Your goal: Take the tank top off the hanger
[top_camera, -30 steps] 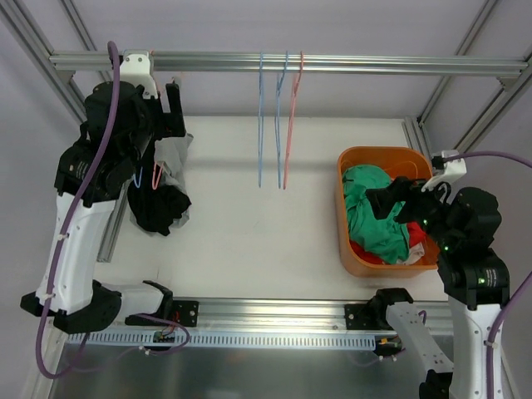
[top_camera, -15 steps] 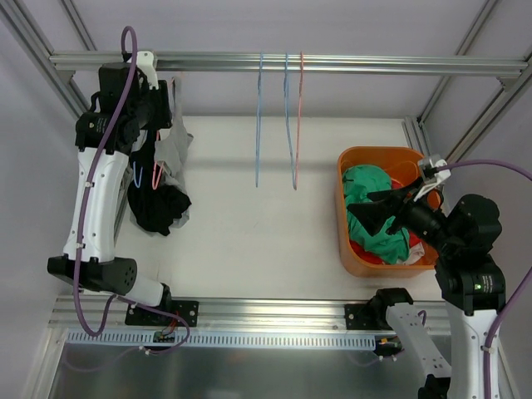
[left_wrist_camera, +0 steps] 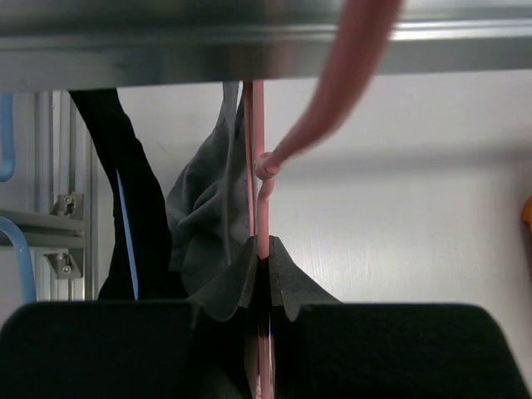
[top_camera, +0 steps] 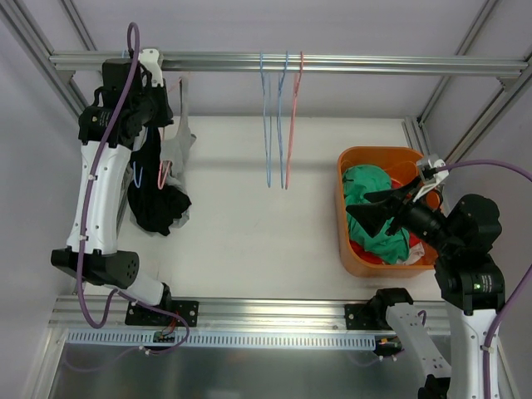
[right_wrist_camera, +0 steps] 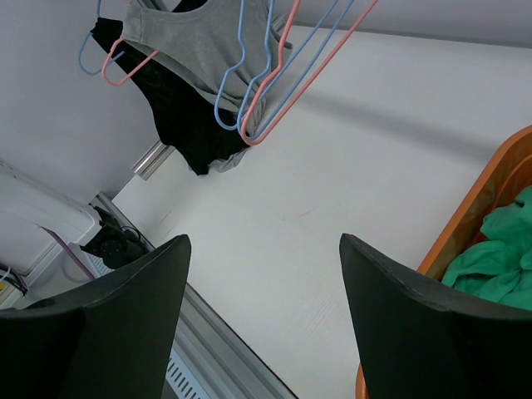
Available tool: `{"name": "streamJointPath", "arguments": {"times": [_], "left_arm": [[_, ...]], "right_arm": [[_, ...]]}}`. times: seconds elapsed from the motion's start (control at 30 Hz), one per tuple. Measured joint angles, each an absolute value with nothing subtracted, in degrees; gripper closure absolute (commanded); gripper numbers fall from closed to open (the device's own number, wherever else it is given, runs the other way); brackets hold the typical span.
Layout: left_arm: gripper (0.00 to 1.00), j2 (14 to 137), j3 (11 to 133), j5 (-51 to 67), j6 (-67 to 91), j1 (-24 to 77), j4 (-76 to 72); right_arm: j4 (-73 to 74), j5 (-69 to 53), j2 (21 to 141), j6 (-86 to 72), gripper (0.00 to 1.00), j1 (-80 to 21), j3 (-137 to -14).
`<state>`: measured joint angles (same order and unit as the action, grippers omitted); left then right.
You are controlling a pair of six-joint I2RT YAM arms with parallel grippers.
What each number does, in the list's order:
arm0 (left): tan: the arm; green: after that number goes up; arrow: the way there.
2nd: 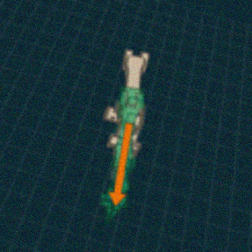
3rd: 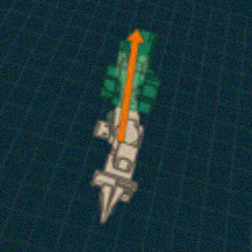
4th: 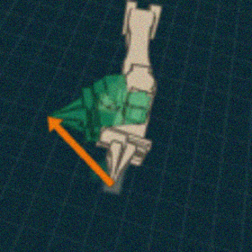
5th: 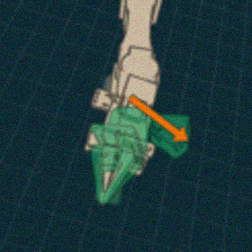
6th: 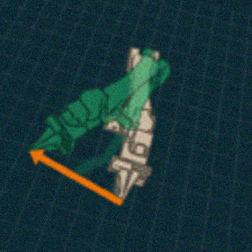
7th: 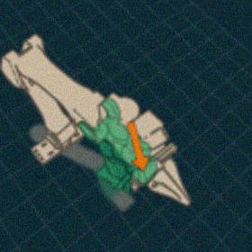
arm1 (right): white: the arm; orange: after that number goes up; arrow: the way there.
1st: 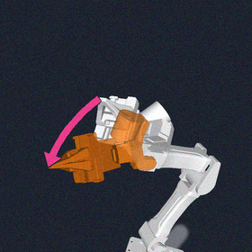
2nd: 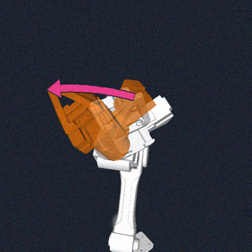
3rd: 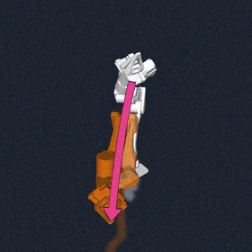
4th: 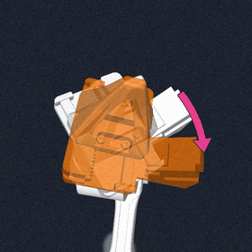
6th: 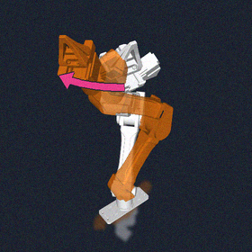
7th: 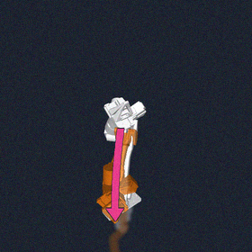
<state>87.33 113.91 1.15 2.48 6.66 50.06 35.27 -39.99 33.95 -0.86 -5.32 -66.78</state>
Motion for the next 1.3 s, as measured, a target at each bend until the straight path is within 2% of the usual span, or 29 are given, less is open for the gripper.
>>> {"name": "streamJointPath", "arguments": {"times": [0.47, 0.9, 1.1, 1.3], "left_arm": [[1.0, 84.9, 119.2, 8.9, 4.8, 6.7, 50.0], [1.0, 62.7, 97.7, 20.8, 8.0, 10.7, 49.6], [1.0, 52.4, 88.2, 25.7, 9.9, 10.9, 48.8], [1.0, 39.8, 78.8, 33.0, 12.4, 10.9, 49.3]], "right_arm": [[34.7, -41.3, 34.2, -1.1, 0.24, -5.3, -66.8], [24.9, -52.7, 36.5, -6.3, 0.2, -6.8, -66.0], [21.5, -52.3, 38.3, -7.9, 0.21, -14.3, -65.5], [19.9, -43.2, 42.5, -7.7, 0.26, -32.9, -65.5]]}}
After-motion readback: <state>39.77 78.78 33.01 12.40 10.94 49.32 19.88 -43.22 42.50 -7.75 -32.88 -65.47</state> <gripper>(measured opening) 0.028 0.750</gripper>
